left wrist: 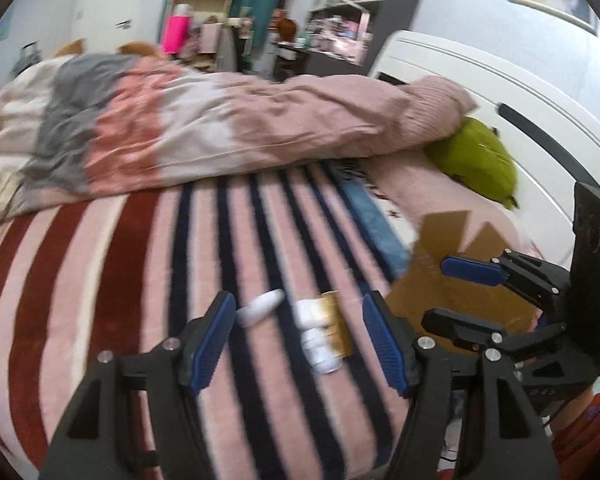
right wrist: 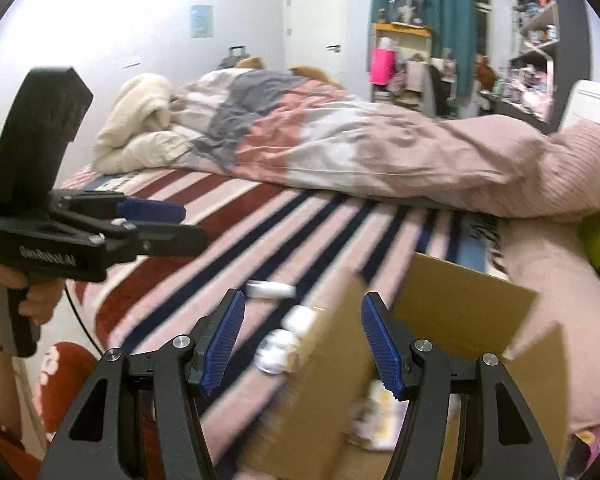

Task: Organize rigid objects
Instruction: 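Grasp the small white bottle on the bedspread with the right gripper, then carry the white bottle into the cardboard box and open the right gripper, then grasp the white lens case on the bedspread with the right gripper, then carry the lens case into the cardboard box and open the right gripper, then grasp the white earbud case with the right gripper, then carry the earbud case into the cardboard box and open the right gripper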

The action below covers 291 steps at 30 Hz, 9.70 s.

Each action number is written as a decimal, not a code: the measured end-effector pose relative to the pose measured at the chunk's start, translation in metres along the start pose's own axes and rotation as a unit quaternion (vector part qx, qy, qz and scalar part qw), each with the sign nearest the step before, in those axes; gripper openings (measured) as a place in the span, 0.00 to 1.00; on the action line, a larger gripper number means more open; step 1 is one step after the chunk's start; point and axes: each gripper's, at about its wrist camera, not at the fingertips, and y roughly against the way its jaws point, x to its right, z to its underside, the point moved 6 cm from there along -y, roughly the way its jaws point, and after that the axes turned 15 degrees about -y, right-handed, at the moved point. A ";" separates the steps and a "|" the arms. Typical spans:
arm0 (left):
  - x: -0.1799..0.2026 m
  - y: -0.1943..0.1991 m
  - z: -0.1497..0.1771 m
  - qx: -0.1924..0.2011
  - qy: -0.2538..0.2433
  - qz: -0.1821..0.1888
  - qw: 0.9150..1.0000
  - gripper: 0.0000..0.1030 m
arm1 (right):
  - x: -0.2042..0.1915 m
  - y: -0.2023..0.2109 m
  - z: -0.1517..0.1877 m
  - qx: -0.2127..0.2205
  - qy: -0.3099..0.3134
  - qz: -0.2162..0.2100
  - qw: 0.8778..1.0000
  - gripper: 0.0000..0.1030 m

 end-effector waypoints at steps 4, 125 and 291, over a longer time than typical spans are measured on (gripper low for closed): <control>-0.040 0.006 0.032 -0.009 0.030 -0.028 0.999 0.61 | -0.038 -0.039 0.007 -0.037 0.018 -0.025 0.999 0.56; -0.032 0.018 0.046 0.005 0.011 -0.042 0.999 0.72 | -0.057 -0.034 0.024 -0.012 0.055 -0.005 0.998 0.68; -0.062 -0.010 0.102 -0.040 0.059 -0.008 0.997 0.72 | -0.048 -0.187 0.096 -0.132 0.051 0.003 0.990 0.56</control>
